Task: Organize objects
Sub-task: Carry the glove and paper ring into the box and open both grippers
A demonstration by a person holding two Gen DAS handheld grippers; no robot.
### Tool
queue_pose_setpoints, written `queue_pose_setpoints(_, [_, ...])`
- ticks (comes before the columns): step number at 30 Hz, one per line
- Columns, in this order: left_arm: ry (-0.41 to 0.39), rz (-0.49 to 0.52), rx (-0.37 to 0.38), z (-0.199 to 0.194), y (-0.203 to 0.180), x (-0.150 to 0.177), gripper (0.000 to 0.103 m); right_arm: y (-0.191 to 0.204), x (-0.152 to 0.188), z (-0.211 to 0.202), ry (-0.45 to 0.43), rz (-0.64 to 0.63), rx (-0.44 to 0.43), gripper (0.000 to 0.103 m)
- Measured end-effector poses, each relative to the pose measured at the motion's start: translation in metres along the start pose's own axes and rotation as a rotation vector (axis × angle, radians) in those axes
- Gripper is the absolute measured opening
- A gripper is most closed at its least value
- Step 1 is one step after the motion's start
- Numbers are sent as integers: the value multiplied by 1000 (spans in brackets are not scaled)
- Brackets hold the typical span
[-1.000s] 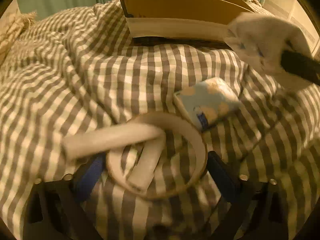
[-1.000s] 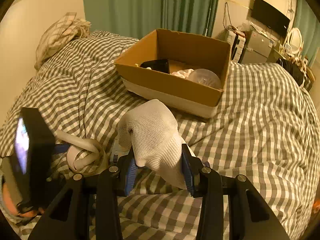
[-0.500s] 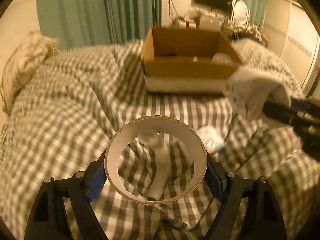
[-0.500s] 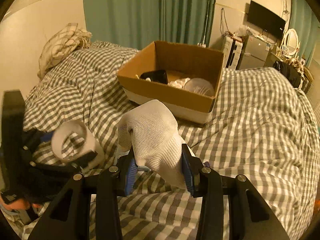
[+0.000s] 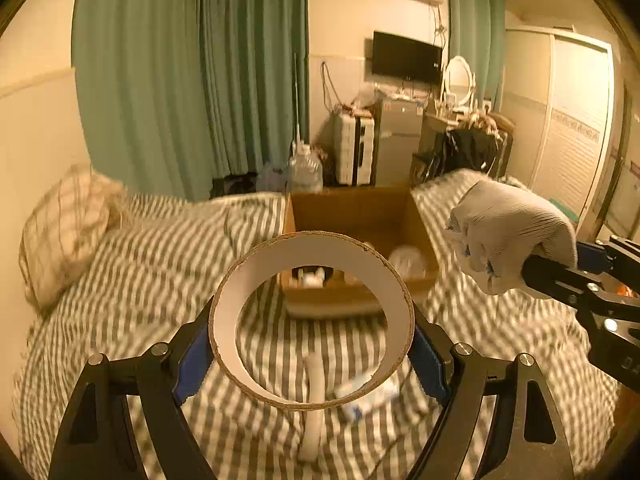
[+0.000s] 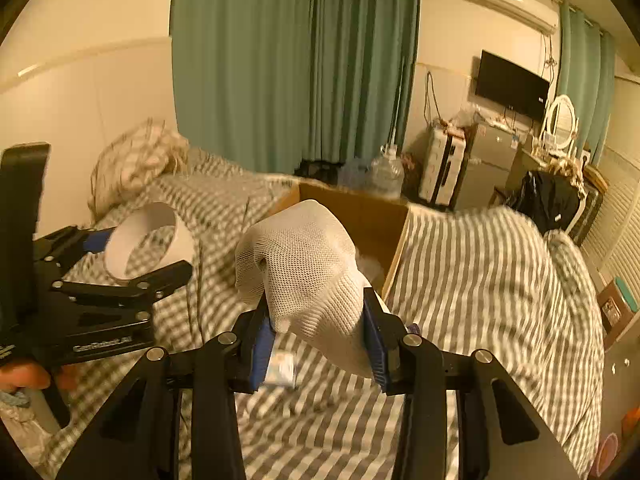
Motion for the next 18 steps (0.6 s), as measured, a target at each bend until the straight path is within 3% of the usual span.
queue_pose_setpoints(7, [-39, -9, 20, 37, 1, -62, 86, -13, -65, 7, -54, -27, 21, 39])
queue_pose_setpoints(13, [-25, 13, 32, 88, -7, -78, 86, -34, -97, 54, -27, -18, 43, 39])
queue_pose_setpoints(18, [20, 9, 38, 140, -8, -75, 86, -53, -104, 109, 24, 5, 47, 38])
Point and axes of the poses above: each gripper's, at about its wrist camera, not at the fingertips, and z roughly the way its jaws point, y to its left, x to its underside, the point moved 9 cm from there along z, roughly the way its jaws point, and after that the axes turned 1 degree about -x, right-handed, at the moved point
